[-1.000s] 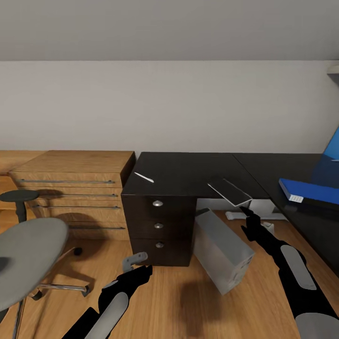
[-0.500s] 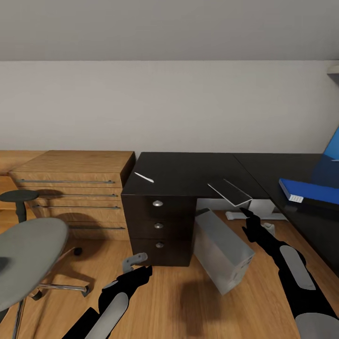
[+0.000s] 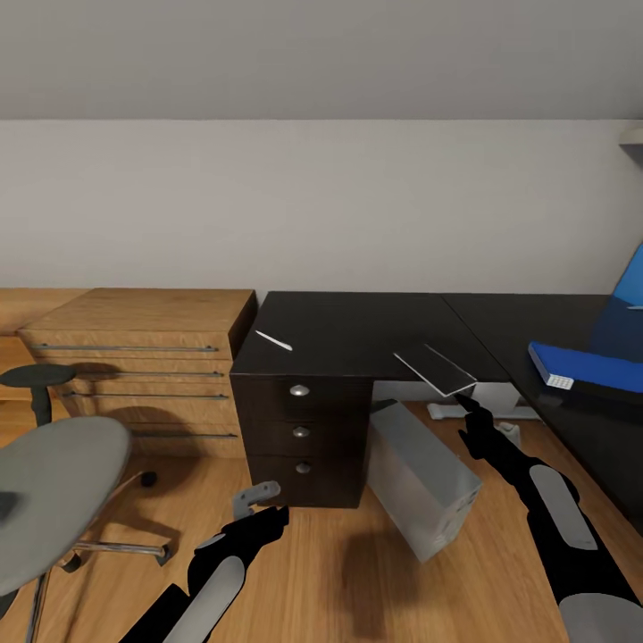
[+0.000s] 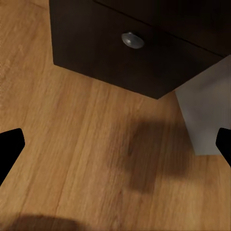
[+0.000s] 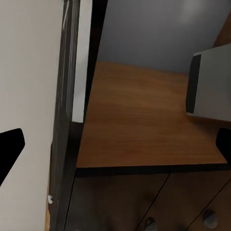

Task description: In the bedroom, organize the workspace by keeping the computer under the desk, ensuring the monitor is on the desk, placing the keyboard on the desk next to the monitor, placing the mouse on the desk next to the keyboard, moving the folder from the swivel chair onto the desk next to the mouse, stacking the notebook on top of the folder with the pen on top of the notebook, and positioning the swivel chair next to the desk.

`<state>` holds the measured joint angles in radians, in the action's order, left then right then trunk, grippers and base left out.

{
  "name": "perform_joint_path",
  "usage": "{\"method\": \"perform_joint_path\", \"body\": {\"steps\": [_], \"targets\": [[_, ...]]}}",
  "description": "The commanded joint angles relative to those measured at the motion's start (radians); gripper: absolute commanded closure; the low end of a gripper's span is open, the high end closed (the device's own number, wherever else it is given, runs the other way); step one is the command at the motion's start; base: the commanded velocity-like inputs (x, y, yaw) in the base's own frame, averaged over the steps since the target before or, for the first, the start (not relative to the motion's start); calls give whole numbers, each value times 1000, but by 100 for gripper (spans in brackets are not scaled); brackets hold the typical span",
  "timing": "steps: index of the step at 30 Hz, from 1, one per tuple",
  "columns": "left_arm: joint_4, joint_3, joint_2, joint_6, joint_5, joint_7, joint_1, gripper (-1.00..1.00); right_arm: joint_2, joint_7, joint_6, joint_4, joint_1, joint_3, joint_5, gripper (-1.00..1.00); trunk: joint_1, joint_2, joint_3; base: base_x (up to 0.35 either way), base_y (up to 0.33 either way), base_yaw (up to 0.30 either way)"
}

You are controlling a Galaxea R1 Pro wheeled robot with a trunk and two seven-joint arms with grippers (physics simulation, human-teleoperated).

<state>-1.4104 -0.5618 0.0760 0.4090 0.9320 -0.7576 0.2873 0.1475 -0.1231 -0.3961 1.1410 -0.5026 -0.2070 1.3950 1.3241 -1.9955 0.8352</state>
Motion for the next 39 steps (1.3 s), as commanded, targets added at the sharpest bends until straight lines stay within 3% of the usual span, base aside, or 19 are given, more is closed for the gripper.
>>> {"method": "perform_joint_path", "body": {"steps": [1,39], "targets": [[-1,-3,1,2,5,-7,1,-100,0,-9,-4,2,-1,-1,10,-100,0,0,1,0,0,0],[1,-6,1,2,6,-6,1,-100,1,-9,-3,2,-1,-2,-9,-100,-4,7,-2,35,17,0]]}}
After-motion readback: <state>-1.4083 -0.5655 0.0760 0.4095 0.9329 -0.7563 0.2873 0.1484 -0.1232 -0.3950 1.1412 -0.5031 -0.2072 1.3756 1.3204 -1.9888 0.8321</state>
